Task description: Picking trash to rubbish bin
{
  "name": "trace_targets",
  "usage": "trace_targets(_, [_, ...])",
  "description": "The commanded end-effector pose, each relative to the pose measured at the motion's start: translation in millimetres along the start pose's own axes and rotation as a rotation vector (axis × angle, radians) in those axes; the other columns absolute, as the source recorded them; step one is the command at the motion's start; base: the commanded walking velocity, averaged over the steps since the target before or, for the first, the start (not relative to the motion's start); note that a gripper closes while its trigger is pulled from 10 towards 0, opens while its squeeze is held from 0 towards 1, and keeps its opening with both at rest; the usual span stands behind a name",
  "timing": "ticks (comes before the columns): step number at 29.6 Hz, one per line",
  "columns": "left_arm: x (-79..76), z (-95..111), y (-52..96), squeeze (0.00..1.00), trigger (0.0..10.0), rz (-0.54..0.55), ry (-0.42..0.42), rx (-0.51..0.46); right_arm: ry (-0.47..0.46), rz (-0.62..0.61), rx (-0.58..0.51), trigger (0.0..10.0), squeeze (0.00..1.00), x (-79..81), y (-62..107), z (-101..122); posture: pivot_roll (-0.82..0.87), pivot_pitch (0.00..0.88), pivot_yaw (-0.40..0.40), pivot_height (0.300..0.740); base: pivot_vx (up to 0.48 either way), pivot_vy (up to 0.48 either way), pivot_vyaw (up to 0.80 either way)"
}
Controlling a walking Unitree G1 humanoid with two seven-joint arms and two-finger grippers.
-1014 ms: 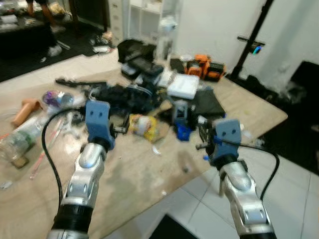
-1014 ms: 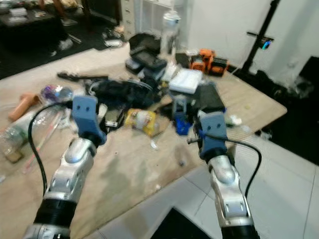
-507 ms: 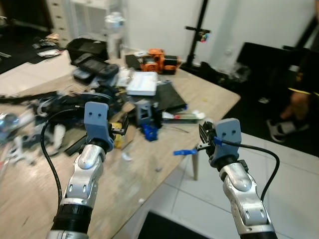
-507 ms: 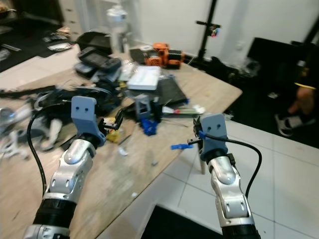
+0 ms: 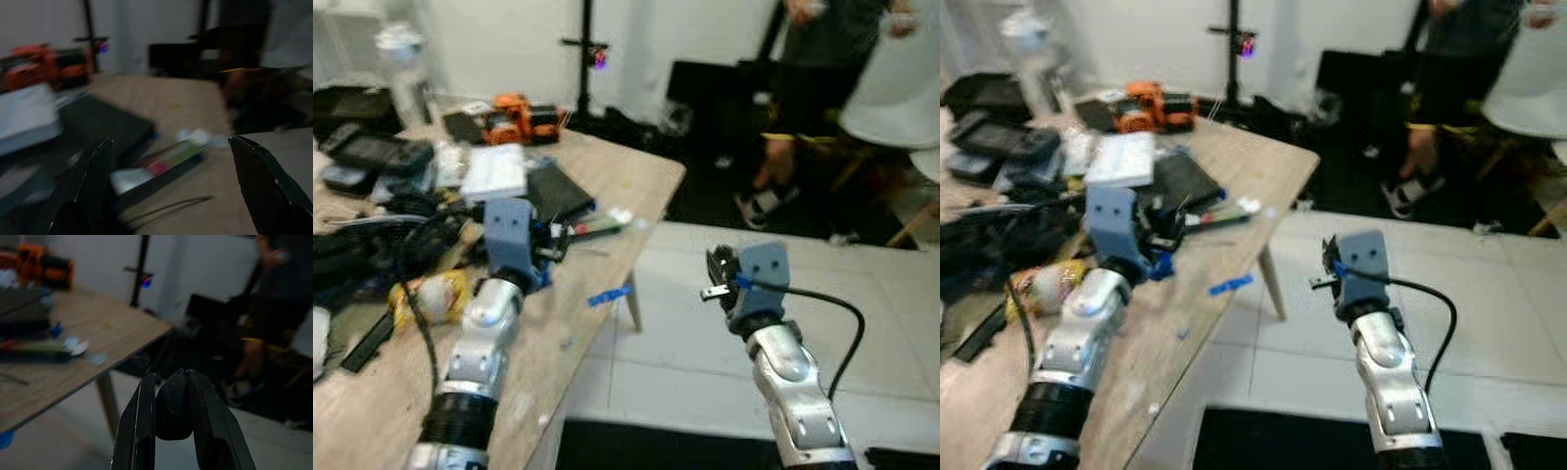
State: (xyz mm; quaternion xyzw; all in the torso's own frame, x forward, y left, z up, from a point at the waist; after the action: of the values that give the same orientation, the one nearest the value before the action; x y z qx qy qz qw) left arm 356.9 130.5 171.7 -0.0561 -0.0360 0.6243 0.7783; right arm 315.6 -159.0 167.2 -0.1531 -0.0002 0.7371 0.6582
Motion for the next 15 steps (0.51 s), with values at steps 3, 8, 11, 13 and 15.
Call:
trace_targets(3, [4.1, -7.7, 3.9, 0.00, 10.0, 0.018, 0.000, 0.027, -0.011, 0.007, 0.025, 10.0, 0.00, 3.4, 1.3, -6.1, -0.11, 0.059, -0.024, 0.740, 0.000, 0.000, -0.80])
trace_targets(8, [2.8, -5.0, 4.2, 0.00, 10.0, 0.008, 0.001, 0.013, -0.014, 0.012, 0.018, 10.0, 0.00, 2.9, 0.3, -3.3, -0.11, 0.059, -0.035, 0.740, 0.000, 0.000, -0.80])
trace_targets(11, [7.3, -7.1, 6.1, 0.00, 10.0, 0.032, 0.008, 0.017, -0.011, 0.015, 0.024, 10.0, 0.00, 4.0, 1.0, -6.0, -0.11, 0.058, -0.031, 0.740, 0.000, 0.000, -0.80])
trace_targets(13, [10.3, -7.9, 7.3, 0.00, 10.0, 0.050, 0.020, 0.020, -0.010, 0.015, 0.022, 10.0, 0.00, 4.0, 0.9, -4.5, -0.11, 0.061, -0.030, 0.740, 0.000, 0.000, -0.80])
trace_targets(15, [10.2, -6.9, 7.1, 0.00, 10.0, 0.050, 0.022, 0.018, -0.012, 0.013, 0.018, 10.0, 0.00, 3.0, 0.3, -2.4, -0.11, 0.058, -0.036, 0.740, 0.000, 0.000, -0.80])
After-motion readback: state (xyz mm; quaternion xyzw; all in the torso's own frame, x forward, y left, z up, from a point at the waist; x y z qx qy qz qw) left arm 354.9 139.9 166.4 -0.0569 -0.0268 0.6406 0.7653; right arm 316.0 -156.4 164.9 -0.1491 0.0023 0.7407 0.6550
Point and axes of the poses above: a point about 5 cm out from each wrist's last joint towards the gripper, its own y axis pointing back from the gripper into the wrist, its own z axis along the axis of the wrist's last joint, x = y × z, the point moved 2 cm from there along -y, pointing out of the wrist towards the gripper, and after that the axes turned 3 degrees about y, right-handed, at the moved point
